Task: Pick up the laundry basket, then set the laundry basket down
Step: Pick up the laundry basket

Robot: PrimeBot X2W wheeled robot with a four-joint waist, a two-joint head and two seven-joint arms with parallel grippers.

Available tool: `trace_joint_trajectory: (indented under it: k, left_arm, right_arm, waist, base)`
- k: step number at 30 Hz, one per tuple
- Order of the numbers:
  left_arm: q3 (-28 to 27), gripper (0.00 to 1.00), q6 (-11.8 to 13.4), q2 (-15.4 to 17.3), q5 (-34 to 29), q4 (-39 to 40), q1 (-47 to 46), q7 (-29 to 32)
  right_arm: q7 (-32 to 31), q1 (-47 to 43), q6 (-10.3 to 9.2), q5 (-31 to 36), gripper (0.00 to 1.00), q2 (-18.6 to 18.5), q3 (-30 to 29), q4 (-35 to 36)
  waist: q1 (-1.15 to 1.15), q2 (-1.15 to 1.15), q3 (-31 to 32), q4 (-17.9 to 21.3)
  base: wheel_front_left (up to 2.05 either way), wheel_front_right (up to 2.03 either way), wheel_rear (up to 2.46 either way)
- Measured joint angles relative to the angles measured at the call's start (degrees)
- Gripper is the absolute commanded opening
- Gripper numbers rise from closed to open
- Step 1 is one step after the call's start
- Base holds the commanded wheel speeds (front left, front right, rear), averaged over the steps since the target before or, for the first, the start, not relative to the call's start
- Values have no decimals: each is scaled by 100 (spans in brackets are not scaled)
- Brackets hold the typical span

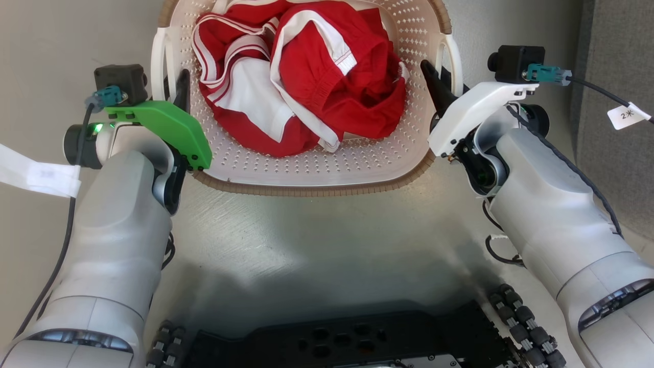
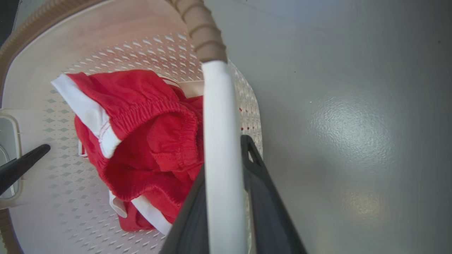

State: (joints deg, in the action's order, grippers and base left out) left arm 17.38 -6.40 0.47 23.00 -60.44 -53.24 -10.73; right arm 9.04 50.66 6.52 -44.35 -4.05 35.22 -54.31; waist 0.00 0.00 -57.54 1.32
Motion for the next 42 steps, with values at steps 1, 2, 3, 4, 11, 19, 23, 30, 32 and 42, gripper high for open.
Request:
trace_joint_trajectory:
  k: [1,2,3,4,11,19,23,30,32,42]
  left_arm:
    - [18,0,-8,0,2,-15,-4,-11]
    - [41,0,-15,-1,5,-32,-5,-24]
    - [64,0,-15,-4,30,-51,-5,-26]
    - [82,0,-16,-7,54,-77,-5,-52]
    - [144,0,-22,-3,148,-223,-19,-126]
    - [309,0,-63,-5,371,-403,7,-143]
    - [405,0,-67,-10,513,-461,69,-131]
    - [522,0,-114,-26,823,-571,229,23]
    - [555,0,-114,-31,905,-584,300,112]
    - [843,0,-115,-41,1225,-755,671,626]
  right_arm:
    - [9,13,-1,-19,0,-1,25,-19]
    - [11,26,-3,-36,0,-1,48,-47]
    - [15,36,-4,-62,0,1,70,-80]
    - [27,43,-4,-73,0,1,94,-105]
    - [77,49,-4,-175,0,-18,287,-165]
    - [101,41,-4,-401,0,-60,536,-257]
    - [-34,29,-3,-523,0,-90,666,-303]
    - [-332,-19,-3,-717,0,-121,843,-363]
    - [-403,-81,-3,-801,0,-123,886,-371]
    - [-927,-439,-4,-1148,0,-104,1160,-486]
  waist:
    - [0,0,9,0]
    - [0,0,23,0]
    - [0,0,40,0]
    - [0,0,59,1]
    - [0,0,225,13]
    - [0,0,573,33]
    - [0,0,832,52]
    - [0,0,1353,101]
    - [0,0,1508,119]
    - [0,0,2314,227]
  base:
    - [0,0,0]
    - [0,0,0]
    - [0,0,0]
    - [0,0,0]
    - [0,0,0]
    - [0,0,0]
    - [0,0,0]
    - [0,0,0]
    - [0,0,0]
    - [0,0,0]
